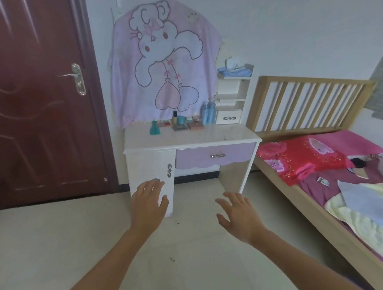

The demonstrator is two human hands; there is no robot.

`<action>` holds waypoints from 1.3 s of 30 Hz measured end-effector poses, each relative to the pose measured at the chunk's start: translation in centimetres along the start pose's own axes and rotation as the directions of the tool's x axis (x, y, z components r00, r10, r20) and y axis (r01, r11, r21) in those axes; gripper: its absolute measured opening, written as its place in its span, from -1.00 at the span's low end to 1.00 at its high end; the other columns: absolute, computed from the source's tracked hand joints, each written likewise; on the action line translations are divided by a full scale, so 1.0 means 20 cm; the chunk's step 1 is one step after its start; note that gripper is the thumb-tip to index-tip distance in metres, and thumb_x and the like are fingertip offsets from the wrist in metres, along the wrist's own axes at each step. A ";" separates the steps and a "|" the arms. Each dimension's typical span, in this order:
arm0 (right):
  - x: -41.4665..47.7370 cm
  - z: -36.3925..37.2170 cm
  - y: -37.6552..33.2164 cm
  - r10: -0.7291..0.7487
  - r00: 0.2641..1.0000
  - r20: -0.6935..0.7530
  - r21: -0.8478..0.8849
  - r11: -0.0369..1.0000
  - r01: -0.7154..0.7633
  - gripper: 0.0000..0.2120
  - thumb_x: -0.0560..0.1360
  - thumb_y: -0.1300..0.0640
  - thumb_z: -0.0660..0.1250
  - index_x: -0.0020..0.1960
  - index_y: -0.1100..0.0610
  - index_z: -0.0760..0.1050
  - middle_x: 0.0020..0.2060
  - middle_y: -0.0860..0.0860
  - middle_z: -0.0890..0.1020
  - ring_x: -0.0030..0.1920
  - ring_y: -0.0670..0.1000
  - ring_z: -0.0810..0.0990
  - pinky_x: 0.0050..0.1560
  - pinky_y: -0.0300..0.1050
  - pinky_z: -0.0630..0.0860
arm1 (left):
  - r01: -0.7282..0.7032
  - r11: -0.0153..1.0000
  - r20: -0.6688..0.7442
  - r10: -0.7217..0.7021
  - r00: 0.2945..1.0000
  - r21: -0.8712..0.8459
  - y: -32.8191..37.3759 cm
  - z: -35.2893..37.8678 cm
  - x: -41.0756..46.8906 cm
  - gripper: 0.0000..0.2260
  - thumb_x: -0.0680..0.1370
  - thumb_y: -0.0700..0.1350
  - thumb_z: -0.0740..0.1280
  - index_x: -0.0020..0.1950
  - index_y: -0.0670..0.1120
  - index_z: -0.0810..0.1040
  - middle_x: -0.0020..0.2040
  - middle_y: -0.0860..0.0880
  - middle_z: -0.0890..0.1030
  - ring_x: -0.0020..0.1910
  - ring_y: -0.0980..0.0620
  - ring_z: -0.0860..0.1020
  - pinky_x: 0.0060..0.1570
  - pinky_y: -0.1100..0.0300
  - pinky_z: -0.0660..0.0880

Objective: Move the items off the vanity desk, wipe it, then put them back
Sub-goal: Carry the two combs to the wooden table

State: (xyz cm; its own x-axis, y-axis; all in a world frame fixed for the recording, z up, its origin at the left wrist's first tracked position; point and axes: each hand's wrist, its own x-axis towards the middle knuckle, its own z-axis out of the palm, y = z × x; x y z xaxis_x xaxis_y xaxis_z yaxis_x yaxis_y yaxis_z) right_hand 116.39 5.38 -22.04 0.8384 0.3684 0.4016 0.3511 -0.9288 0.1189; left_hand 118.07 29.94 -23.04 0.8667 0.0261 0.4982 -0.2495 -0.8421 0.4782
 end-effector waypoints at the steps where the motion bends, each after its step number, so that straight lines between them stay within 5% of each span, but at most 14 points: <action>1: 0.07 0.02 0.06 -0.028 1.000 -0.008 0.016 0.999 0.028 -0.63 0.34 -0.11 0.09 -0.05 0.00 0.57 -0.13 0.02 0.64 -0.16 0.04 0.65 -0.28 -0.13 0.57 | 0.013 1.000 -0.030 -0.013 0.999 -0.004 0.02 0.02 0.06 -0.55 0.43 0.00 0.05 0.09 -0.20 0.56 0.07 -0.12 0.60 0.13 -0.13 0.45 0.05 -0.08 0.43; 5: 0.39 0.13 0.19 0.015 0.997 0.077 0.204 0.978 -0.030 -0.62 0.38 -0.08 0.13 0.02 0.09 0.56 -0.05 0.11 0.63 -0.07 0.13 0.63 -0.20 0.01 0.57 | 0.086 0.996 -0.087 -0.082 0.993 0.039 -0.01 0.10 0.24 -0.59 0.42 -0.02 0.08 0.06 -0.21 0.56 0.01 -0.14 0.62 0.08 -0.14 0.46 0.05 -0.06 0.44; 11: 0.79 0.42 0.17 -0.071 0.988 0.136 0.284 0.958 0.029 -0.63 0.33 -0.09 0.09 -0.10 0.03 0.59 -0.17 0.02 0.65 -0.24 0.04 0.65 -0.39 -0.13 0.56 | 0.262 0.955 -0.093 -0.251 0.963 0.135 -0.29 0.23 0.43 -0.53 0.41 0.01 0.04 0.07 -0.23 0.57 0.01 -0.15 0.62 0.04 -0.20 0.53 0.00 -0.10 0.46; 16: 1.17 0.64 0.20 -0.103 0.954 0.280 0.419 0.908 -0.025 -0.52 0.37 -0.09 0.06 0.04 0.15 0.58 -0.06 0.11 0.62 -0.09 0.15 0.62 -0.19 0.04 0.55 | 0.381 0.918 -0.085 -0.373 0.924 0.115 -0.56 0.34 0.73 -0.40 0.38 0.10 -0.03 0.16 -0.24 0.54 0.13 -0.18 0.58 0.16 -0.22 0.47 0.14 -0.12 0.38; 21: 1.59 0.82 0.36 -0.039 0.942 0.334 0.362 0.928 -0.089 -0.63 0.35 -0.10 0.09 -0.07 0.03 0.59 -0.16 0.01 0.64 -0.22 0.02 0.66 -0.39 -0.16 0.57 | 0.393 0.918 -0.106 -0.386 0.916 0.048 -0.76 0.45 1.16 -0.41 0.37 0.10 -0.01 0.14 -0.23 0.54 0.10 -0.17 0.59 0.14 -0.21 0.48 0.12 -0.11 0.39; 23: 1.70 0.92 0.43 -0.012 0.939 0.343 0.358 0.926 -0.119 -0.64 0.46 -0.04 0.15 0.11 0.10 0.55 0.04 0.11 0.59 0.02 0.15 0.60 -0.12 0.05 0.57 | 0.399 0.915 -0.079 -0.395 0.915 0.051 -0.82 0.52 1.29 -0.43 0.38 0.09 0.00 0.13 -0.24 0.54 0.08 -0.17 0.59 0.11 -0.22 0.48 0.09 -0.10 0.41; 26: 1.81 1.07 0.49 -0.005 0.913 0.407 0.334 0.932 -0.143 -0.60 0.56 0.01 0.18 0.37 0.08 0.33 0.32 0.09 0.37 0.32 0.11 0.33 0.25 -0.03 0.33 | 0.393 0.916 -0.022 -0.393 0.919 0.080 -0.94 0.66 1.40 -0.44 0.40 0.09 0.00 0.15 -0.22 0.53 0.10 -0.16 0.59 0.12 -0.21 0.48 0.11 -0.09 0.40; 31: 2.07 1.30 0.59 0.017 0.917 0.399 0.356 0.918 -0.173 -0.60 0.51 -0.04 0.16 0.26 0.13 0.46 0.21 0.12 0.48 0.22 0.19 0.46 0.13 0.05 0.42 | 0.431 0.899 0.004 -0.432 0.902 0.084 -1.04 0.88 1.65 -0.44 0.40 0.09 0.01 0.14 -0.25 0.54 0.09 -0.19 0.59 0.12 -0.23 0.49 0.10 -0.08 0.41; 36: 2.44 1.51 0.77 -0.028 0.896 0.443 0.391 0.906 -0.165 -0.60 0.55 -0.03 0.14 0.36 0.05 0.34 0.33 0.04 0.36 0.33 0.07 0.32 0.23 -0.08 0.29 | 0.524 0.849 -0.003 -0.525 0.851 0.062 -1.10 1.11 1.92 -0.66 0.49 -0.09 0.23 0.18 -0.24 0.53 0.14 -0.18 0.57 0.20 -0.21 0.43 0.16 -0.05 0.39; 39: 2.66 1.65 0.84 -0.084 0.882 0.464 0.427 0.893 -0.140 -0.62 0.57 0.00 0.14 0.37 0.02 0.30 0.35 -0.01 0.34 0.34 0.02 0.30 0.27 -0.11 0.28 | 0.562 0.824 -0.026 -0.562 0.827 0.070 -1.10 1.25 2.07 -0.57 0.46 0.03 0.15 0.15 -0.23 0.54 0.11 -0.18 0.59 0.17 -0.22 0.45 0.07 -0.07 0.46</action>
State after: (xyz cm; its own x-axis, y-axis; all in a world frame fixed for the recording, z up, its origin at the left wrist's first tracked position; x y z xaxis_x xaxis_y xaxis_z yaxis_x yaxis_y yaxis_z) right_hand 180.67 10.65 -28.68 0.9033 0.4220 -0.0774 0.3745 -0.8635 -0.3378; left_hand 170.18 36.14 -30.99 0.8458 0.5084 0.1618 0.3116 -0.7169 0.6236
